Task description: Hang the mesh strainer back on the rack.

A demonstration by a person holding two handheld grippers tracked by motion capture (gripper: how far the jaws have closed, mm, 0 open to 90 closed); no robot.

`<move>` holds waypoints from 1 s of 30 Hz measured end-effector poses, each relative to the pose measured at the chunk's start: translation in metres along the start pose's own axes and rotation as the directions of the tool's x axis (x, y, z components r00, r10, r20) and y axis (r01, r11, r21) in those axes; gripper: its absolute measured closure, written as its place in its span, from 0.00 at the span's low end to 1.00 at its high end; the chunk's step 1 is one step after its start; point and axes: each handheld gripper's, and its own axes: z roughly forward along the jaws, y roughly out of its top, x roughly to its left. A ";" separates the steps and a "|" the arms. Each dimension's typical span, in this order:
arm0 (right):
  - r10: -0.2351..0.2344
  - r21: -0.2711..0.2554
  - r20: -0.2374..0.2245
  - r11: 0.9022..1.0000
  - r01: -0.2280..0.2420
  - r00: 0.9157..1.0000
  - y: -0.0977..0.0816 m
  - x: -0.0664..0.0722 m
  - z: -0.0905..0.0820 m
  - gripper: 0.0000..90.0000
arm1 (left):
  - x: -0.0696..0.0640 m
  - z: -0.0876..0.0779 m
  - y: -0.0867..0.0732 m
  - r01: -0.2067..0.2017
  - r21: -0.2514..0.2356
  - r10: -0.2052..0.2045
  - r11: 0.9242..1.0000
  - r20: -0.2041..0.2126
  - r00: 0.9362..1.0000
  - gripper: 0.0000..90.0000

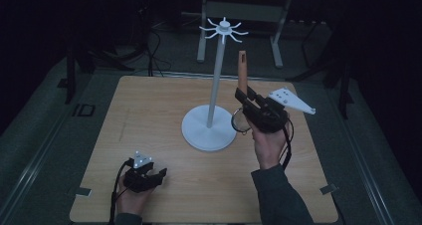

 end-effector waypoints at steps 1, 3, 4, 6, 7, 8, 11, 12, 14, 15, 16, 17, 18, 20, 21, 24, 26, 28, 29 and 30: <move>0.000 0.000 0.000 1.000 0.000 1.000 0.000 0.000 0.000 0.77 | 0.000 0.000 0.000 0.000 0.000 0.000 1.000 0.000 1.000 0.47; 0.008 -0.010 -0.006 1.000 -0.009 1.000 0.002 -0.001 0.000 0.77 | 0.000 0.000 0.000 0.001 0.002 -0.001 1.000 0.000 1.000 0.47; 0.014 -0.014 -0.012 1.000 -0.014 1.000 0.002 -0.002 -0.001 0.77 | 0.000 0.000 0.000 0.001 0.002 -0.001 1.000 0.000 1.000 0.47; 0.027 -0.019 -0.018 0.999 -0.027 0.999 0.003 -0.002 0.000 0.77 | 0.000 0.000 0.000 -0.001 0.001 0.001 1.000 0.000 1.000 0.47; 0.029 -0.020 -0.020 0.999 -0.029 0.999 0.004 -0.002 0.000 0.77 | 0.000 0.000 0.000 0.000 0.002 0.000 1.000 0.000 1.000 0.47; 0.030 -0.022 -0.020 0.999 -0.030 0.999 0.004 -0.002 0.000 0.77 | 0.000 0.000 0.000 -0.001 0.001 0.001 1.000 0.000 1.000 0.47; 0.033 -0.030 -0.025 0.999 -0.034 0.999 0.006 -0.002 0.001 0.77 | 0.000 0.000 0.000 0.000 0.002 0.000 1.000 0.000 1.000 0.47; 0.034 -0.033 -0.026 0.999 -0.035 0.999 0.007 -0.002 0.001 0.77 | 0.000 0.001 0.000 0.001 0.002 -0.001 1.000 0.000 1.000 0.47; 0.034 -0.039 -0.030 0.999 -0.035 0.999 0.009 -0.002 0.001 0.77 | -0.001 0.001 0.000 0.000 0.002 0.000 1.000 0.002 1.000 0.47; 0.034 -0.041 -0.031 0.999 -0.036 0.999 0.010 -0.002 0.001 0.77 | -0.001 0.001 0.000 -0.001 0.002 0.001 1.000 0.002 1.000 0.47; 0.032 -0.044 -0.033 0.998 -0.034 0.999 0.011 -0.002 0.001 0.77 | -0.001 0.001 0.000 -0.002 0.002 0.002 1.000 0.002 1.000 0.47; 0.035 -0.046 -0.035 0.998 -0.036 0.999 0.012 -0.002 0.001 0.77 | -0.001 0.001 0.000 -0.003 0.003 0.003 1.000 0.002 1.000 0.47; 0.033 -0.047 -0.037 0.998 -0.035 0.999 0.012 -0.002 0.001 0.77 | -0.001 0.001 0.000 -0.003 0.004 0.003 1.000 0.001 1.000 0.47; 0.037 -0.049 -0.040 0.998 -0.039 0.999 0.013 -0.002 0.002 0.77 | -0.001 0.000 0.000 -0.003 0.002 0.003 1.000 0.002 1.000 0.47; 0.037 -0.054 -0.052 0.998 -0.039 0.998 0.014 -0.003 0.002 0.77 | -0.001 0.000 0.000 -0.003 0.002 0.003 1.000 0.002 1.000 0.47; 0.039 -0.056 -0.053 0.998 -0.041 0.998 0.015 -0.003 0.003 0.77 | -0.001 0.000 0.000 -0.002 0.001 0.002 1.000 0.002 1.000 0.47; 0.048 -0.060 -0.056 0.997 -0.051 0.997 0.016 -0.005 0.005 0.77 | -0.001 0.001 0.000 -0.003 0.003 0.003 1.000 0.002 1.000 0.47; 0.049 -0.061 -0.057 0.997 -0.053 0.997 0.017 -0.005 0.005 0.77 | -0.001 0.001 0.000 -0.003 0.002 0.003 1.000 0.003 1.000 0.47; 0.058 -0.065 -0.060 0.996 -0.062 0.997 0.018 -0.006 0.005 0.77 | -0.001 0.001 0.000 -0.002 0.003 0.002 1.000 0.002 1.000 0.47; 0.058 -0.067 -0.061 0.996 -0.062 0.996 0.018 -0.006 0.005 0.77 | -0.001 0.000 0.000 -0.002 0.002 0.002 1.000 0.002 1.000 0.47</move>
